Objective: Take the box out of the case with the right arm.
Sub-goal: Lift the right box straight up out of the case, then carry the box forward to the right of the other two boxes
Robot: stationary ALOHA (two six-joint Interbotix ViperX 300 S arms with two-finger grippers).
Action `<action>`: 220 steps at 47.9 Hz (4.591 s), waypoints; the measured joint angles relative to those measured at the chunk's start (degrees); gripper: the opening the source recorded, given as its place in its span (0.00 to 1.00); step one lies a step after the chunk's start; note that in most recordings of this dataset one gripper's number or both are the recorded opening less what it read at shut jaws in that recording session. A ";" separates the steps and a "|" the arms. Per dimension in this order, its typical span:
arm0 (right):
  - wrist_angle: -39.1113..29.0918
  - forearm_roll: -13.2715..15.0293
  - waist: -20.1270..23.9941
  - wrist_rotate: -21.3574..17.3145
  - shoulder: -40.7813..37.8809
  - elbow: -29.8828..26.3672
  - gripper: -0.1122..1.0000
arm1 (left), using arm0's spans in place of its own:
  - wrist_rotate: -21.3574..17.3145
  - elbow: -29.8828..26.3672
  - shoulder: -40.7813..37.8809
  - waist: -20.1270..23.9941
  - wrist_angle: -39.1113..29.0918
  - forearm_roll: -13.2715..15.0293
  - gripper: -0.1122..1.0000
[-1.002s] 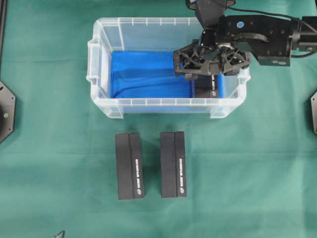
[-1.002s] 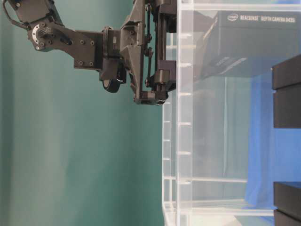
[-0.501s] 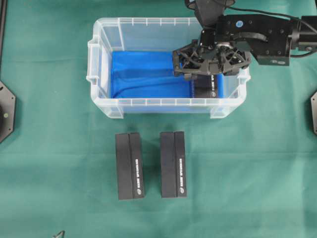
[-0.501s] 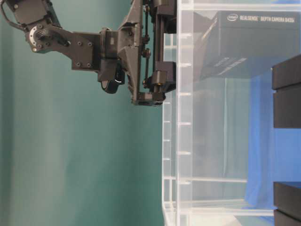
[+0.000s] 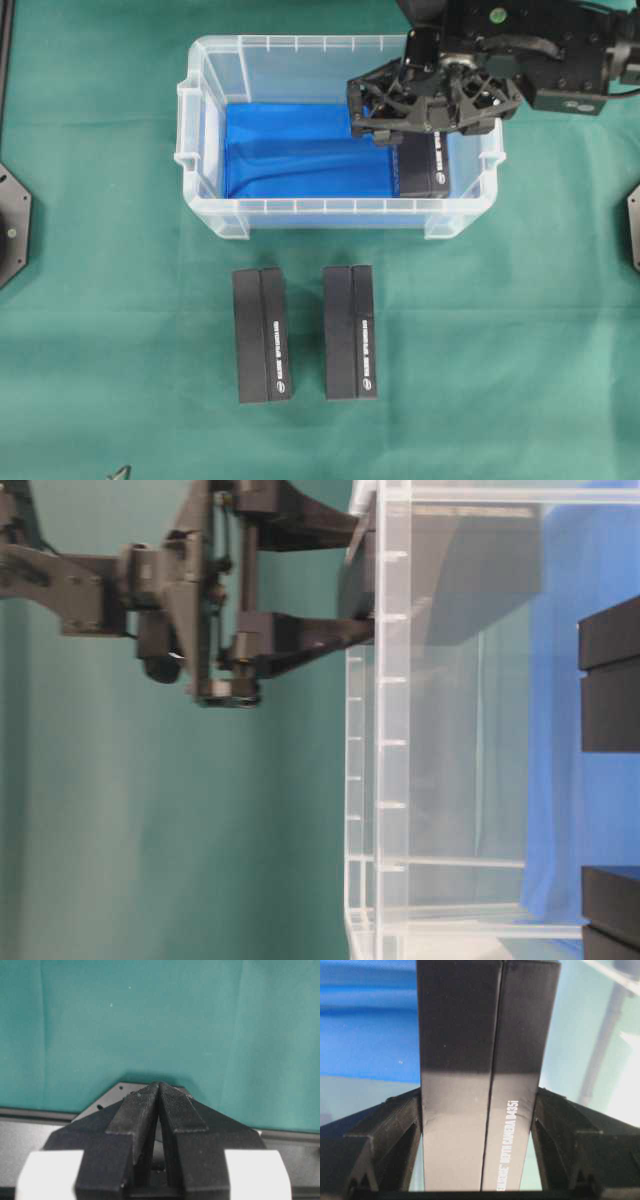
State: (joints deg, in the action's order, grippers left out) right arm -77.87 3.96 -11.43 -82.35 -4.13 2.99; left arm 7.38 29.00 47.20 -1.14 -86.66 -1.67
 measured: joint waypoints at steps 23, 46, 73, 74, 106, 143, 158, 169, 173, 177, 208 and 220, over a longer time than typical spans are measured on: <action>-12.83 2.11 0.09 0.53 1.05 -12.22 0.68 | 0.00 0.00 0.09 0.00 0.00 0.00 0.10; -19.60 3.25 0.26 0.53 1.05 -18.63 0.68 | 0.00 0.00 0.18 0.00 0.00 0.00 0.10; -19.69 3.25 0.26 0.53 1.05 -18.63 0.68 | 0.00 0.00 0.18 0.00 0.00 0.00 0.10; -19.60 3.25 0.26 0.53 1.05 -18.63 0.68 | 0.00 0.00 0.18 0.00 0.00 0.00 0.10; -19.60 3.34 0.44 0.53 1.05 -18.63 0.68 | 0.00 0.00 0.26 0.00 0.00 0.00 0.10; -19.69 3.34 0.35 0.53 1.05 -18.63 0.68 | 0.00 0.00 0.26 0.00 -0.09 0.00 0.10; -19.69 3.25 0.44 0.62 1.05 -18.63 0.68 | -0.09 0.00 0.26 0.00 -0.09 0.00 0.10; -19.78 3.34 0.53 0.62 1.05 -18.63 0.68 | 0.00 0.00 0.26 0.00 -0.09 0.00 0.10; -19.78 3.34 0.79 0.62 1.05 -18.63 0.68 | 0.00 0.00 0.26 0.00 0.00 0.00 0.10; -19.86 3.34 1.76 0.09 1.05 -18.63 0.68 | 0.00 0.00 0.26 0.00 -0.09 0.00 0.10; -22.76 3.34 21.53 -18.98 1.05 -18.63 0.68 | 0.00 0.00 0.09 0.00 0.00 0.00 0.10; -22.68 3.16 29.79 -28.30 1.14 -18.63 0.68 | 0.00 0.00 0.26 0.00 -0.09 0.00 0.10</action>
State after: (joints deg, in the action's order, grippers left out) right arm -100.55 7.12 18.37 -110.65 -2.99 -15.64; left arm 7.38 29.00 47.46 -1.14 -86.75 -1.67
